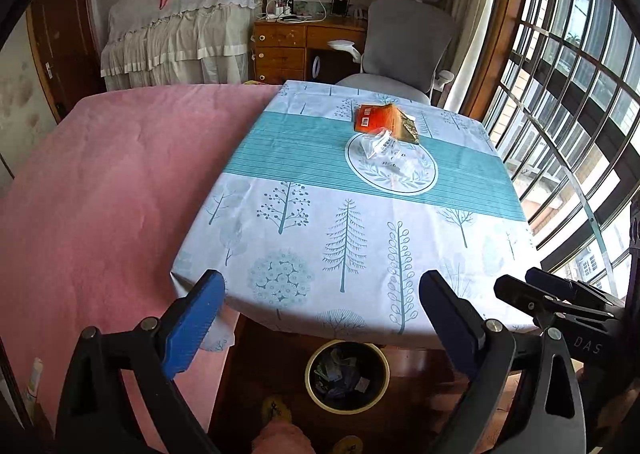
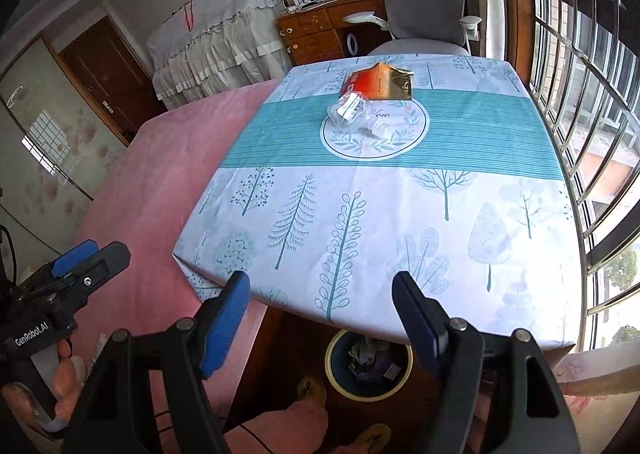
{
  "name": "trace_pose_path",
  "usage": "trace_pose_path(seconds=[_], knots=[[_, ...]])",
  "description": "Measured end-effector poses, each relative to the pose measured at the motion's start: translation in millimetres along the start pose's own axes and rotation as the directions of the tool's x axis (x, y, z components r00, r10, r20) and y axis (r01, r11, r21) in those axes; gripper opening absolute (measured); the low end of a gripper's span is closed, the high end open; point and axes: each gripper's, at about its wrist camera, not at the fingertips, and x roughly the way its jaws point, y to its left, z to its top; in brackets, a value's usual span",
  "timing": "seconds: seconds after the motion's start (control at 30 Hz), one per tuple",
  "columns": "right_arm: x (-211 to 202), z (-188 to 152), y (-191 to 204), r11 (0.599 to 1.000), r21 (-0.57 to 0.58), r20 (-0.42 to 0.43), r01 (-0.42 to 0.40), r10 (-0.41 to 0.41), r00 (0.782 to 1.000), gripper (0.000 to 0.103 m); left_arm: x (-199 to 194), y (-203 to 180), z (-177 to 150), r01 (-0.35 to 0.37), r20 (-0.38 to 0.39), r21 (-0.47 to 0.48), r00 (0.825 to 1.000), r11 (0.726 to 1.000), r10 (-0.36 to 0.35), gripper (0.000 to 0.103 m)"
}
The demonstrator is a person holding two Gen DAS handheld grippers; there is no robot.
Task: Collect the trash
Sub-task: 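Raise both tools back toward the table, then grasp the clear plastic bottle with the right tool while the left tool grasps the orange foil bag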
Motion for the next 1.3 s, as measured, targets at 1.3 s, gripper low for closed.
trace_pose_path(seconds=[1.3], knots=[[314, 231, -67, 0.999, -0.031, -0.33, -0.028, 0.016, 0.944, 0.035, 371, 8, 289, 0.323, -0.37, 0.415, 0.914, 0.85, -0.167, 0.097]])
